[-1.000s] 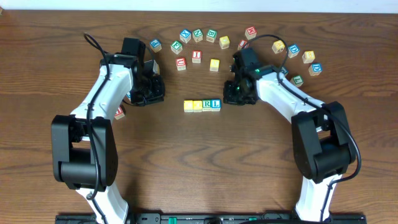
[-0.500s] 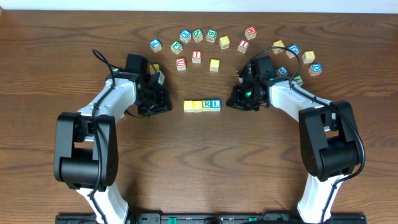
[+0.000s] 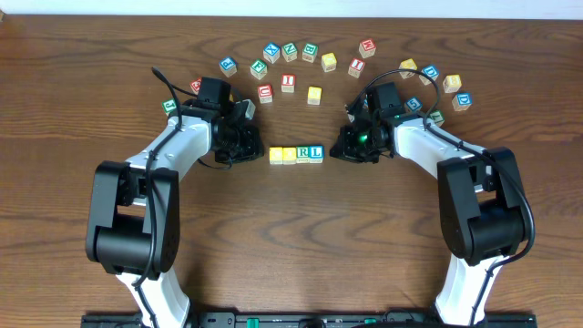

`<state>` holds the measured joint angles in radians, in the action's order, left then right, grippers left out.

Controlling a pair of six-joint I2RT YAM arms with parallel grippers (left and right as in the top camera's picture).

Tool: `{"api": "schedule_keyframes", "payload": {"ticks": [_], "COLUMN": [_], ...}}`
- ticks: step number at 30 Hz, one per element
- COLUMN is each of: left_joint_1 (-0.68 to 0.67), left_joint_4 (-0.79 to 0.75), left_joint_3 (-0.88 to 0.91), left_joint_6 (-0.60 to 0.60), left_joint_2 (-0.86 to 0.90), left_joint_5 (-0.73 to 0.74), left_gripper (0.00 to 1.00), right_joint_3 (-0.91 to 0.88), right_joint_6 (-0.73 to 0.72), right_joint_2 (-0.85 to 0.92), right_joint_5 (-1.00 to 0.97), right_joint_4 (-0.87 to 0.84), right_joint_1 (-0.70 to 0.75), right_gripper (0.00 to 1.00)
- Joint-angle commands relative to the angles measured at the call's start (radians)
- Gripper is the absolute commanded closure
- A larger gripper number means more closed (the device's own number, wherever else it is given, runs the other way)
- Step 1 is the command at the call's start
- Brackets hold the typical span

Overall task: Spell out CORL
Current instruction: 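Bring both grippers down at the row's left and right ends, then squeeze the C-O-R-L row inward between both grippers to align it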

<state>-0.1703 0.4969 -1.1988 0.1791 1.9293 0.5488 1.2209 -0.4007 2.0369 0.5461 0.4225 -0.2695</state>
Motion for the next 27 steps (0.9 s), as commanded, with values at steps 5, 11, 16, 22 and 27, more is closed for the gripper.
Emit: {"api": "schedule_keyframes", "payload": {"ticks": [5,11,16,22,27], "left_joint_1": [-0.026,-0.077,-0.077,-0.077,-0.077], "left_joint_4": [0.002,0.006,0.005,0.002,-0.013], "left_joint_3": [0.009,0.010,0.010,0.010,0.010], "left_joint_6": [-0.018,-0.018,-0.009,-0.009,-0.008], "left_joint_2": [0.018,0.032,0.037,0.037,0.037], "left_joint_5": [0.046,0.022,0.019,0.019,0.019], "left_gripper": [0.93,0.93,0.93,0.93,0.92], "right_joint_3": [-0.008,-0.008,-0.008,-0.008,-0.008], "right_joint_6": [0.017,0.017,0.017,0.024,0.024], "right_joint_2": [-0.022,-0.022,-0.022,-0.022,-0.022], "right_joint_5": [0.013,0.010,0.009,0.009,0.007], "right_joint_4": [0.004,0.005,0.005,0.004,0.005], "right_joint_1": [-0.011,-0.011,-0.011,-0.014,-0.014], "right_gripper": [0.99,0.99,0.99,0.99,0.99]}}
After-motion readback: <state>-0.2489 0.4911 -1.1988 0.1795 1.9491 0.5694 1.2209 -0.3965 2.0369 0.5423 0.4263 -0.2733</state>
